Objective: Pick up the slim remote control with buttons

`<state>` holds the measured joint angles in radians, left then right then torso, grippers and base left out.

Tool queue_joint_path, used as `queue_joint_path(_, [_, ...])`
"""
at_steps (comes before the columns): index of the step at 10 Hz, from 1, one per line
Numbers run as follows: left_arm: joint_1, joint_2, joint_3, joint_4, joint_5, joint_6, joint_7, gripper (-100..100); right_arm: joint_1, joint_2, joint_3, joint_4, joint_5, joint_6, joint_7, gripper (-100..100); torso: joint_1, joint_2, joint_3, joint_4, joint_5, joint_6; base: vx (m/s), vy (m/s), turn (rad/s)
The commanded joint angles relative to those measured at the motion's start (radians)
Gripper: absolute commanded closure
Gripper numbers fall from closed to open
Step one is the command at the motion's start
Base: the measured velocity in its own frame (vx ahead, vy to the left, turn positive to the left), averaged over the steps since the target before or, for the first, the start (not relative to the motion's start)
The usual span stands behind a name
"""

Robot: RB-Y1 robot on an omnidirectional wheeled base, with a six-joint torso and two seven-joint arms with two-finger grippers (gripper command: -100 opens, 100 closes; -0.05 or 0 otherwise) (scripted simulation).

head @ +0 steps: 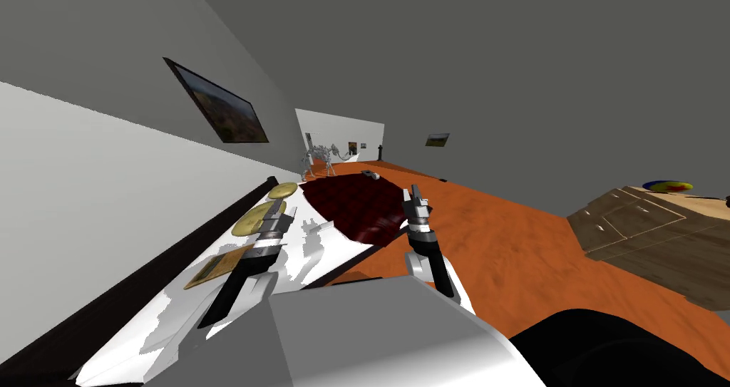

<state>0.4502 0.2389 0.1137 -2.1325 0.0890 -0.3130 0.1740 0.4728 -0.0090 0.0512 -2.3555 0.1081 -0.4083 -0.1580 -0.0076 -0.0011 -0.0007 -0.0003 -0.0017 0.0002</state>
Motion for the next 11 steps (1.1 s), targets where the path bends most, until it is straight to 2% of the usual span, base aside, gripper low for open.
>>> queue_joint_path(1, [-0.012, 0.033, 0.01, 0.039, 0.049, 0.05, 0.0, -100, 0.0, 0.0, 0.0, 0.0, 0.0, 0.0, 0.0, 0, 0.0, 0.0, 0.0, 0.0, 0.0, 0.0, 0.02, -0.154, -0.119])
queue_joint_path(2, [-0.012, 0.033, 0.01, 0.039, 0.049, 0.068, 0.0, -100, 0.0, 0.0, 0.0, 0.0, 0.0, 0.0, 0.0, 0, -0.002, 0.0, 0.0, 0.0, 0.0, 0.0, 0.018, -0.11, -0.036])
queue_joint_path(3, [-0.021, 0.055, 0.017, 0.064, 0.084, 0.1, 0.001, -100, 0.0, 0.0, 0.0, 0.0, 0.0, 0.0, 0.0, 0, 0.0, 0.0, 0.0, 0.0, 0.0, 0.0, 0.019, -0.108, -0.09])
queue_joint_path(4, [-0.021, 0.055, 0.017, 0.064, 0.084, 0.111, 0.001, -100, 0.0, 0.0, 0.0, 0.0, 0.0, 0.0, 0.0, 0, 0.0, 0.0, 0.0, 0.0, 0.0, 0.0, 0.006, -0.077, -0.036])
queue_joint_path(5, [-0.03, 0.076, 0.024, 0.091, 0.12, 0.149, 0.002, -100, 0.0, 0.0, 0.0, 0.0, 0.0, 0.0, 0.0, 0, 0.002, 0.001, 0.0, 0.0, 0.0, 0.0, 0.001, -0.093, -0.086])
queue_joint_path(6, [-0.03, 0.076, 0.024, 0.091, 0.12, 0.156, 0.002, -100, 0.0, 0.0, 0.0, 0.0, 0.0, 0.0, 0.0, 0, 0.002, 0.001, 0.001, 0.0, 0.0, 0.0, 0.005, -0.073, -0.029])
queue_joint_path(7, [-0.039, 0.098, 0.03, 0.119, 0.156, 0.193, 0.003, -100, 0.0, 0.0, 0.0, 0.0, 0.0, 0.0, 0.0, 0, 0.003, 0.001, 0.001, 0.0, 0.0, 0.0, 0.018, -0.093, -0.094])
queue_joint_path(8, [-0.039, 0.098, 0.03, 0.119, 0.156, 0.203, 0.003, -100, 0.0, 0.0, 0.0, 0.0, 0.0, 0.0, 0.0, 0, 0.002, 0.0, 0.0, 0.0, 0.0, 0.0, 0.02, -0.086, -0.039])
queue_joint_path(9, [-0.048, 0.121, 0.035, 0.148, 0.193, 0.246, 0.006, -100, 0.0, 0.0, 0.0, 0.0, 0.0, 0.0, 0.0, 0, 0.002, 0.0, 0.0, 0.0, 0.0, 0.0, 0.018, -0.099, -0.084])
queue_joint_path(10, [-0.048, 0.121, 0.035, 0.148, 0.193, 0.252, 0.006, -100, 0.0, 0.0, 0.0, 0.0, 0.0, 0.0, 0.0, 0, 0.001, 0.001, 0.0, 0.0, 0.0, 0.0, 0.023, -0.081, -0.043])
queue_joint_path(11, [-0.058, 0.144, 0.04, 0.178, 0.231, 0.295, 0.008, -100, 0.0, 0.0, 0.0, 0.0, 0.0, 0.0, 0.0, 0, 0.002, 0.0, 0.0, 0.0, 0.0, 0.0, 0.039, -0.101, -0.102])
